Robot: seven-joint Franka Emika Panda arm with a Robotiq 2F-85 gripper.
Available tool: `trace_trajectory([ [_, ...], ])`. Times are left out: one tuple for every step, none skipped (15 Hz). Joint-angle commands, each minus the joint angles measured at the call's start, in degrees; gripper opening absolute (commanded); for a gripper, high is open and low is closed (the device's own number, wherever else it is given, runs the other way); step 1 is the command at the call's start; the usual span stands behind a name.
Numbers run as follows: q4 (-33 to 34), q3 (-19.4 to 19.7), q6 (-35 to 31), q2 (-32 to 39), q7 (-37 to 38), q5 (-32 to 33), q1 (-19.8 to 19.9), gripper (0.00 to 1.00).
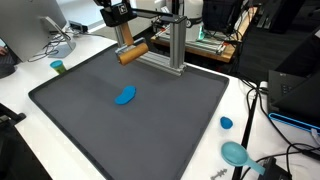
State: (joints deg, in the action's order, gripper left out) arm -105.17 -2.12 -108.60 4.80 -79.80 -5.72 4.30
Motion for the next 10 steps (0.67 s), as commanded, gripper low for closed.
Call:
trace_trajectory([
  [-4.41,1.05,0.72,-5.51,12.71,3.85,-1.52,0.22],
  [-4.79,1.06,1.4,-6.11,16.17,4.71,-1.62,0.22],
  [-4.86,1.07,2.38,-6.61,19.65,5.33,-1.69,0.22],
  [-4.78,1.11,3.44,-6.84,23.0,5.52,-1.71,0.22],
  [-4.11,1.24,4.92,-6.61,25.92,4.61,-1.63,0.22],
  [-3.56,1.36,6.21,-6.41,28.69,3.92,-1.56,0.22],
  [-3.35,1.45,6.94,-6.47,31.27,3.65,-1.54,0.22],
  [-3.27,1.55,7.37,-6.48,33.21,3.43,-1.53,0.22],
  [-3.65,1.57,6.77,-6.66,32.86,3.39,-1.62,0.22],
  [-3.27,1.54,5.84,-5.25,30.78,4.02,-1.72,0.22],
])
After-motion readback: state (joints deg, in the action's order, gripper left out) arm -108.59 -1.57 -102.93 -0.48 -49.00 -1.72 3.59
